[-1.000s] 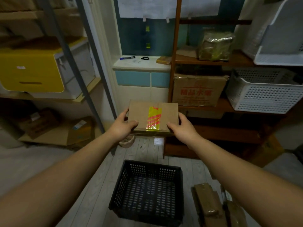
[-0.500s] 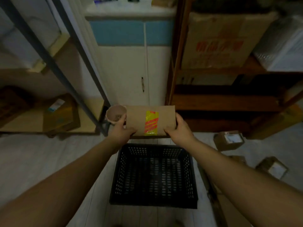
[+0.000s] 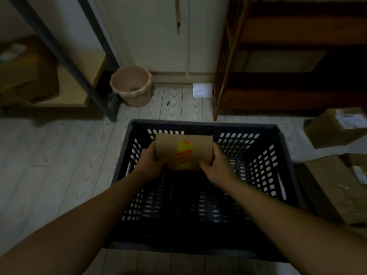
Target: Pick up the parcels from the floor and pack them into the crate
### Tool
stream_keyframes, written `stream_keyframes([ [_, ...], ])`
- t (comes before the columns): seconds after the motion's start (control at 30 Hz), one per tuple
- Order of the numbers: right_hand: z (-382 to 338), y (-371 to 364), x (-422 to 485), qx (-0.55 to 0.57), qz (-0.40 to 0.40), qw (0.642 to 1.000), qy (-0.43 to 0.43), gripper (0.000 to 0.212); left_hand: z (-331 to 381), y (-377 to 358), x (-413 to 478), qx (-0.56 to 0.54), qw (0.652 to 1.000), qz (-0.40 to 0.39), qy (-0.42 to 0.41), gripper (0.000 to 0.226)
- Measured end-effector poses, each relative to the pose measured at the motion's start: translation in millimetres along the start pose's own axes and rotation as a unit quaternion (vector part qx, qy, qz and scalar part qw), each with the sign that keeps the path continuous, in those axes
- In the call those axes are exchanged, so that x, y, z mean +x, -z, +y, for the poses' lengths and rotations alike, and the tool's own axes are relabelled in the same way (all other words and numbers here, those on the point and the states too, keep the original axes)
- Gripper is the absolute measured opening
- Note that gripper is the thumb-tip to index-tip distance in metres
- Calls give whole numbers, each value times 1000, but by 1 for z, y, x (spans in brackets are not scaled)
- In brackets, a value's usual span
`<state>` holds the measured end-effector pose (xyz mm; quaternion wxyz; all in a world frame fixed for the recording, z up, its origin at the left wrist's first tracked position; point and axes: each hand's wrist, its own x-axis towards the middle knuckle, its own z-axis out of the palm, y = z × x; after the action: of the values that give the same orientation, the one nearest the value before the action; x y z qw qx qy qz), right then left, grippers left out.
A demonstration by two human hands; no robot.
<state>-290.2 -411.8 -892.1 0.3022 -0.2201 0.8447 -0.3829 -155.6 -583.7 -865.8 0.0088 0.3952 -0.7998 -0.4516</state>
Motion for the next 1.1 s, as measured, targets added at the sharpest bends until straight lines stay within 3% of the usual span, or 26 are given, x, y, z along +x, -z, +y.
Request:
stream_keyframes([
  [0.17, 47, -45, 34, -50, -52, 997, -31, 89, -58, -38, 32, 55, 998, 0, 19, 70],
  [0.33, 69, -78, 63, -29, -80, 993, -85, 86, -95, -63, 52, 121, 991, -3, 62, 87],
  [0.47, 79, -104, 76, -33, -82, 988, -128, 71, -118, -73, 58, 173, 983, -4, 65, 67],
  [0.6, 77, -110, 88, -42, -84, 980, -175, 66, -125, -75, 64, 182, 981, 2, 66, 63],
  [0.7, 74, -110, 93, -73, -90, 981, -158, 78, -125, -71, 68, 180, 982, 16, 56, 57],
  [0.9, 64, -105, 86, -33, -124, 983, -132, 77, -116, -65, 70, 262, 965, -5, 23, 53],
  [1.1, -11, -17, 29, -23, -145, 981, -123, 58, -19, -8, 22, 149, 987, -35, 56, 49],
])
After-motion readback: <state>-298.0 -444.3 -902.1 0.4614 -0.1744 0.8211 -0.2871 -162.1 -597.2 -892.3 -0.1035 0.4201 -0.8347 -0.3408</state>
